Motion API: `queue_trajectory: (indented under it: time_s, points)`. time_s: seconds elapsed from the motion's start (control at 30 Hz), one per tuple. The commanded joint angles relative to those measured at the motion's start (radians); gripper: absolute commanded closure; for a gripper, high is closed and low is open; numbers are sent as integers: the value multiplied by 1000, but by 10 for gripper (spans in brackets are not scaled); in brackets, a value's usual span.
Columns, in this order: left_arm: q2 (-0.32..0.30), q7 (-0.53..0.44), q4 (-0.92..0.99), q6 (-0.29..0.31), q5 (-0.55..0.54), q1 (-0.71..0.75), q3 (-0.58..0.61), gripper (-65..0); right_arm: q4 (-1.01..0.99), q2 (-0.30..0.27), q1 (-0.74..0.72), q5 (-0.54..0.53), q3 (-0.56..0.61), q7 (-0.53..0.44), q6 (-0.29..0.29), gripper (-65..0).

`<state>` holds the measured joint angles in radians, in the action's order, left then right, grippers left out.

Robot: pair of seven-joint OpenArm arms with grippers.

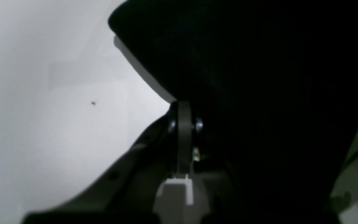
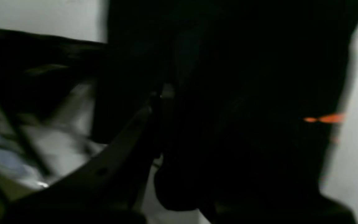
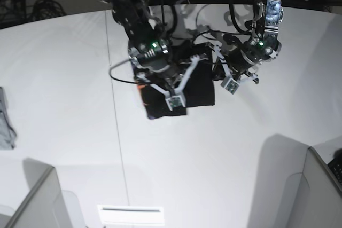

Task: Fold the T-shirt properly
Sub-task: 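Fold the grasped end with the right gripper over toward the left gripper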

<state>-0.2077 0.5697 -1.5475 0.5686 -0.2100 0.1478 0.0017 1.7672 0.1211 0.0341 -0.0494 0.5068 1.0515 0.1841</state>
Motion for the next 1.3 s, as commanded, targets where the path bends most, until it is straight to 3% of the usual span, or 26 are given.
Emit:
queue_trajectory:
  time_s: [0.0,0.13,0.27,0.33,0.47,0.57,0.77,0.93,1.03,1.17,1.27]
  points:
    - [-6,-14,-28,4,-12,-9,-4,0,1,10,-27,-5,3,-35,21,0]
    - [-8,-14,-71,4,-12,9,-6,0,-62,9,-52,-20,8,-61,67,0]
    - [-20,-14,-98,6,-15,36,-47,0,-97,7,-53,-20,0,-66,70,0]
    - [-17,-14,-98,26,-52,52,-118,0,-96,7,-53,-20,0,-66,70,0]
    - [-25,13,-90,130,-214,94,-282,0,-97,7,-55,-20,0,-66,70,0]
    - [-45,95,-94,130,-268,128,-412,0,-99,7,-56,-20,0,-66,70,0]
    - [-52,102,-95,130,-263,181,-618,0,-100,7,-78,-20,0,-66,70,0]
    - [-54,100,-94,130,-263,200,-699,0,-100,10,-73,-22,6,-66,70,0]
    - [-65,102,-89,130,-263,201,-693,0,-99,12,-70,-43,6,-64,70,-143]
    - [-63,102,-89,130,-263,201,-693,0,-92,9,-73,-171,0,-61,70,-333]
    - [-63,102,-89,130,-263,201,-693,0,-89,7,-73,-182,3,-64,70,-438]
